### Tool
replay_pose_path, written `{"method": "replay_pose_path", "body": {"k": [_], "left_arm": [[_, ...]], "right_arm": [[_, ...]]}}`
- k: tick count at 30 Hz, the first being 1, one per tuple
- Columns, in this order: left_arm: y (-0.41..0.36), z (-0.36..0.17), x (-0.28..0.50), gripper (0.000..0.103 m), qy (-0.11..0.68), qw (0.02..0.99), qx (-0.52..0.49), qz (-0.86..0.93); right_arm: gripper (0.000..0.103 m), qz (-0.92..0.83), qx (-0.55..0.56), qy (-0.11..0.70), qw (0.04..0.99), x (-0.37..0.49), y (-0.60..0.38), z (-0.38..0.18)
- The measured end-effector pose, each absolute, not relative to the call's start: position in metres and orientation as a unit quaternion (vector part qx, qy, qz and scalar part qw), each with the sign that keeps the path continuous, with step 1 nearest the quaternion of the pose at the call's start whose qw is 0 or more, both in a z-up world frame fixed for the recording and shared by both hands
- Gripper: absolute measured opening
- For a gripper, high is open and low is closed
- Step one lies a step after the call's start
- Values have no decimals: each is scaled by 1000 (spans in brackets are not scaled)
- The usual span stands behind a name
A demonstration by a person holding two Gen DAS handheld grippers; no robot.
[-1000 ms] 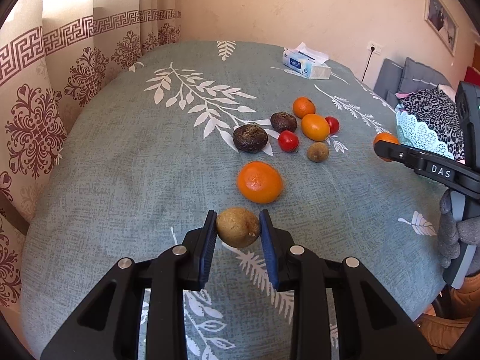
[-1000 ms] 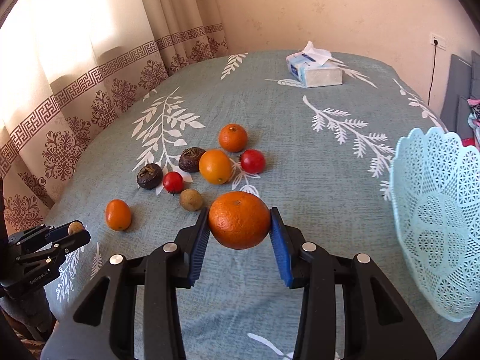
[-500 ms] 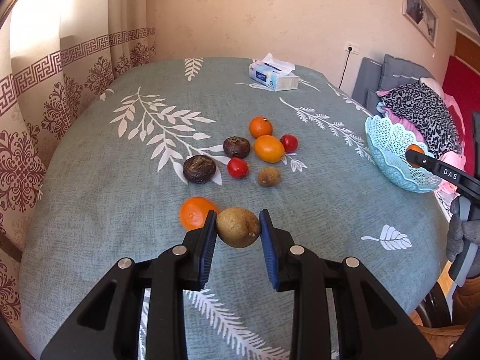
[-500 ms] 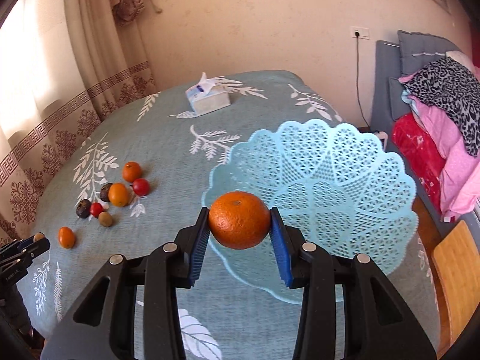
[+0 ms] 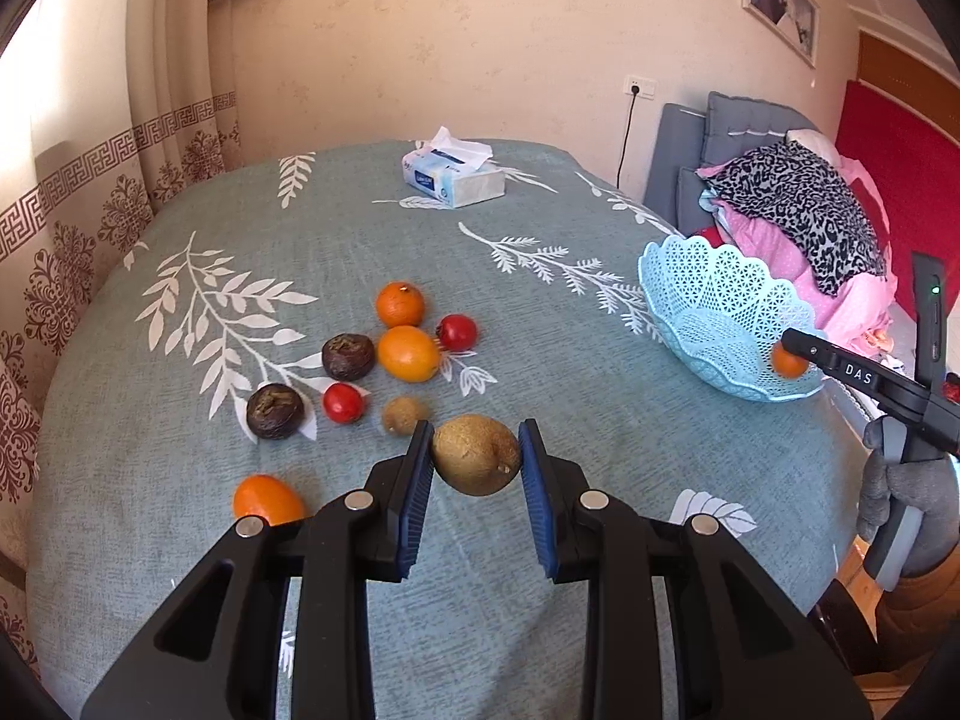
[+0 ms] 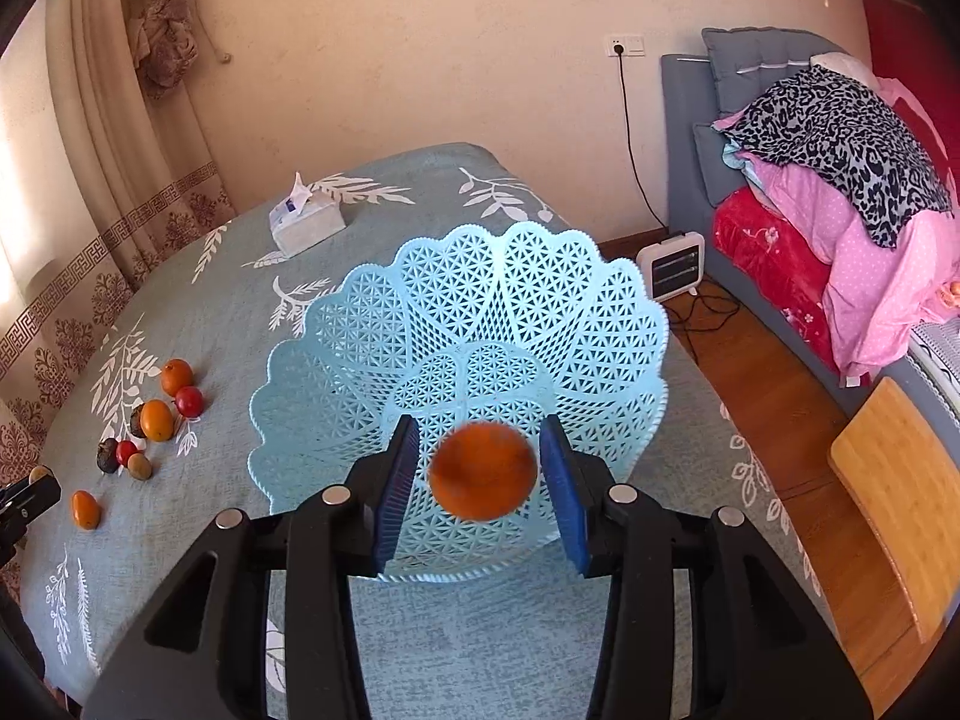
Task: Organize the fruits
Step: 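Carry the kiwi toward the blue basket while the right tool drops the orange inside, then lower the kiwi into the blue basket and open the left tool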
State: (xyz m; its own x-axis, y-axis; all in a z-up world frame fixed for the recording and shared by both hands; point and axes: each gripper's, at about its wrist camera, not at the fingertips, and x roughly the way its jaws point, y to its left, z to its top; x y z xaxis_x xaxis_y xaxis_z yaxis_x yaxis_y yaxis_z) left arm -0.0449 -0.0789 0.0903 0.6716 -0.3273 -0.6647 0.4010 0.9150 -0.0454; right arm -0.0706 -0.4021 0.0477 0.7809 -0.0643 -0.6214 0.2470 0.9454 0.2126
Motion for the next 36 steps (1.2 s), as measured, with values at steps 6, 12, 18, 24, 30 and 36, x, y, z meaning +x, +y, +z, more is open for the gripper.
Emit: {"method": "replay_pose_path", "body": {"k": [6, 12, 18, 24, 30, 36], "left_arm": [[-113, 101, -42, 29, 339, 909, 65, -233], [-146, 106, -38, 29, 332, 901, 73, -268], [-182, 103, -30, 29, 335, 888, 79, -304], [-217, 94, -20, 29, 346, 871, 88, -337], [-246, 86, -16, 29, 351, 858, 97, -362], [-260, 80, -12, 61, 359, 851, 99, -369]], "right_arm": [[46, -99, 153, 296, 938, -82, -410, 53], [46, -117, 145, 271, 944, -91, -414, 59], [46, -124, 157, 256, 946, -97, -421, 62], [46, -123, 166, 256, 944, -98, -425, 59], [46, -120, 172, 258, 943, -96, -425, 57], [46, -118, 176, 260, 942, -95, -424, 55]]}}
